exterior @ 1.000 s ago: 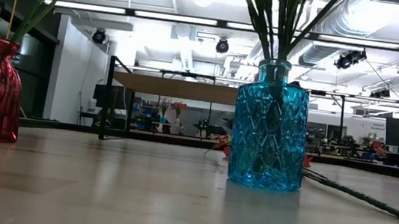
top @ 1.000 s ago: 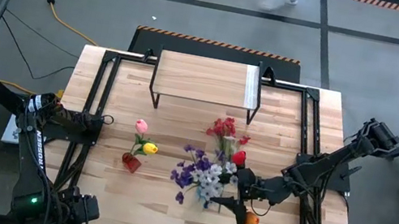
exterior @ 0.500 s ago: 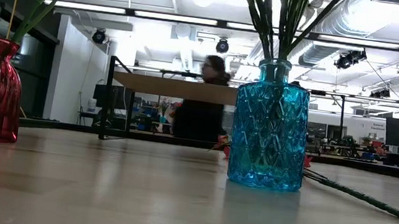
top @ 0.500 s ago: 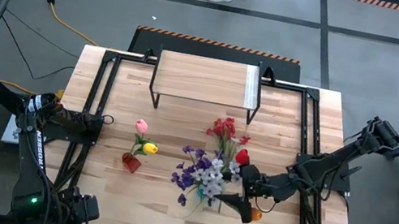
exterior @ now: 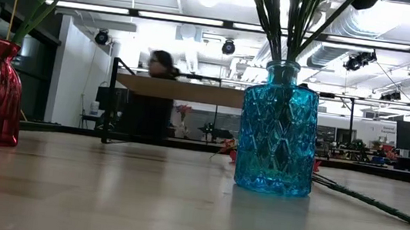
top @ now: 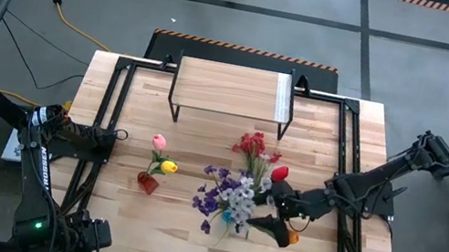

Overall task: Pick and place flowers into a vace then onto a shelf
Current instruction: Put the red flowers into the red vase

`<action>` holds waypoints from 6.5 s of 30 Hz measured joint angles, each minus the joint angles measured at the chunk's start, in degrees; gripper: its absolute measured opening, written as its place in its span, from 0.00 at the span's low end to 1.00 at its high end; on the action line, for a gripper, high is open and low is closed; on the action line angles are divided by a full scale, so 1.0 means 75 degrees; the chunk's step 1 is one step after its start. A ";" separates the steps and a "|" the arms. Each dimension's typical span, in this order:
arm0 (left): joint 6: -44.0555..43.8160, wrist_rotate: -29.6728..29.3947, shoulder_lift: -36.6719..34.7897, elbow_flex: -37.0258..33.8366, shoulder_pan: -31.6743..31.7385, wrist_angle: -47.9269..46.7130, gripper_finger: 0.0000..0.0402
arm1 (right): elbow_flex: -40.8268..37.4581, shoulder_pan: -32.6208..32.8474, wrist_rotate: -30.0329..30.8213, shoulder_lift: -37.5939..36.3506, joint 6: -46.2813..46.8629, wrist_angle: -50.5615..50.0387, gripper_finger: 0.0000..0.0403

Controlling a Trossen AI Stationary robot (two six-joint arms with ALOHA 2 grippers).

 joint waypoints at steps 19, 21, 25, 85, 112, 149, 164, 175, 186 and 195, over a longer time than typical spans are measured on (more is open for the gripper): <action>0.0000 -0.0022 0.0000 0.0000 0.0000 -0.0006 0.96 | 0.0487 -0.0467 -0.1588 -0.0058 0.0158 -0.0110 0.63; 0.0002 -0.0019 0.0000 0.0000 -0.0003 -0.0007 0.96 | 0.0487 -0.0467 -0.1726 -0.0058 0.0180 -0.0111 0.63; 0.0002 -0.0019 0.0000 0.0000 -0.0001 -0.0006 0.96 | 0.0487 -0.0467 -0.1872 -0.0080 0.0250 -0.0085 0.63; 0.0146 -0.0220 0.0000 0.0000 0.0000 -0.0009 0.96 | 0.0490 -0.1297 -0.4665 -0.0096 0.1714 0.2392 0.63; 0.0143 -0.0217 0.0000 0.0000 -0.0001 -0.0006 0.96 | 0.0490 -0.1291 -0.2875 -0.3117 -0.3187 0.2606 0.63; -0.1489 -0.0214 0.0000 0.0000 -0.0001 -0.0857 0.96 | -0.0105 -0.1300 0.0336 -0.3374 0.5525 -0.8735 0.63; -0.1664 -0.0214 0.0000 0.0000 -0.0001 -0.0730 0.96 | -0.3059 -0.1657 -0.0095 -0.3130 0.6374 -0.4528 0.63; -0.1762 -0.0214 0.0000 0.0000 0.0000 -0.0728 0.96 | -0.4529 -0.2774 -0.0263 -0.3125 0.5962 -0.1466 0.63; -0.1903 -0.0214 0.0000 0.0000 0.0000 -0.0726 0.96 | -0.4529 -0.3325 -0.0120 -0.2534 0.5216 -0.0506 0.63; -0.2091 -0.0214 0.0000 0.0000 0.0000 -0.0655 0.96 | -0.4520 -0.3729 -0.0464 -0.0841 0.5107 0.0752 0.63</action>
